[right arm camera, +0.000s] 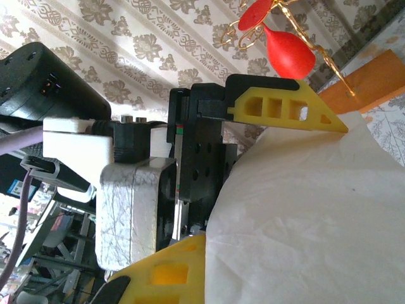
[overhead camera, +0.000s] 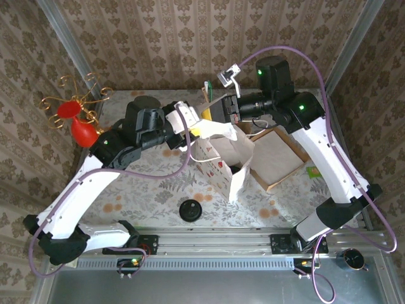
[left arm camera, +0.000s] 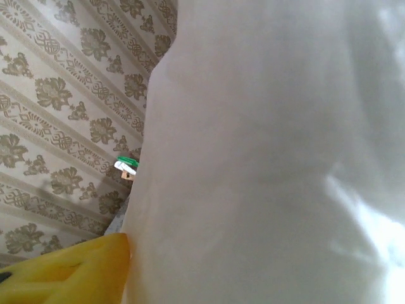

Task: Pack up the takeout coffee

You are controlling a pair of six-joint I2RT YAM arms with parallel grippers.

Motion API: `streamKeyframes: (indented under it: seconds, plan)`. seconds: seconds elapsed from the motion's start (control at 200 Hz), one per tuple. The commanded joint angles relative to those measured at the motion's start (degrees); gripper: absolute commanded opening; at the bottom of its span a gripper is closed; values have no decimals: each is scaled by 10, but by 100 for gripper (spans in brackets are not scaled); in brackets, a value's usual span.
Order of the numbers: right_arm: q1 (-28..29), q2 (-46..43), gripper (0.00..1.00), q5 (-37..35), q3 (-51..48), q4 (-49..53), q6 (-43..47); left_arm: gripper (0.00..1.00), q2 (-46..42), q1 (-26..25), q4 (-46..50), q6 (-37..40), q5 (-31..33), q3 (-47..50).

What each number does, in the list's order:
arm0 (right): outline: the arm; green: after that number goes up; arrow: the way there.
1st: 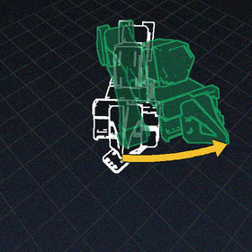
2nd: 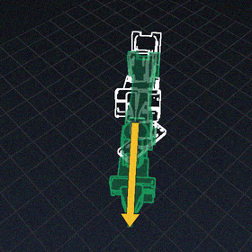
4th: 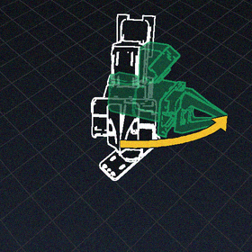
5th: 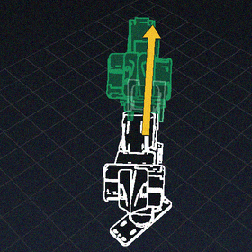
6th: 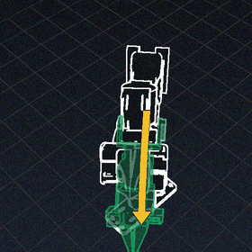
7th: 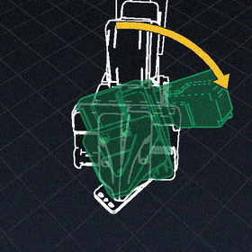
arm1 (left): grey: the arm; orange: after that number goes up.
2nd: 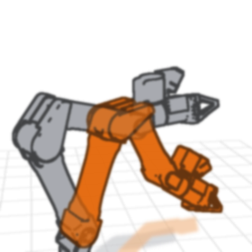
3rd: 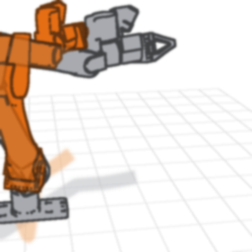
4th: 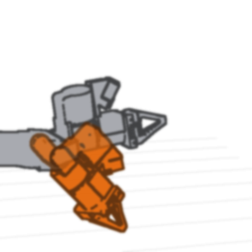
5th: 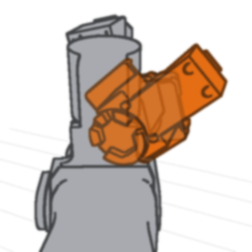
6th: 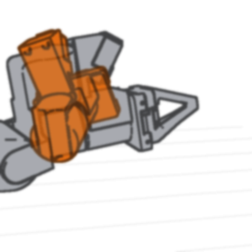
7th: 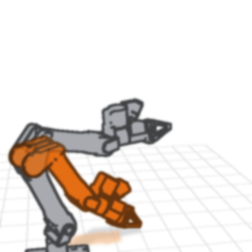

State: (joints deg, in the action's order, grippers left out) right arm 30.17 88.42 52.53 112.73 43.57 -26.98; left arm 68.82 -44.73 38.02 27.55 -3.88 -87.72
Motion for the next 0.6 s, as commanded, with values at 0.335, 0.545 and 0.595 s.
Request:
streamKeyframes:
  seconds: [0.335,0.545,0.595]
  plan:
    - [-1,-19,0,17,-17,-19,-21,35,-28,10,12,-26,-62,4]
    - [0,-32,0,17,-46,-39,-35,0,-39,11,-2,-54,-57,16]
    - [0,-36,5,18,-57,-47,-37,0,-42,10,-2,-53,-49,20]
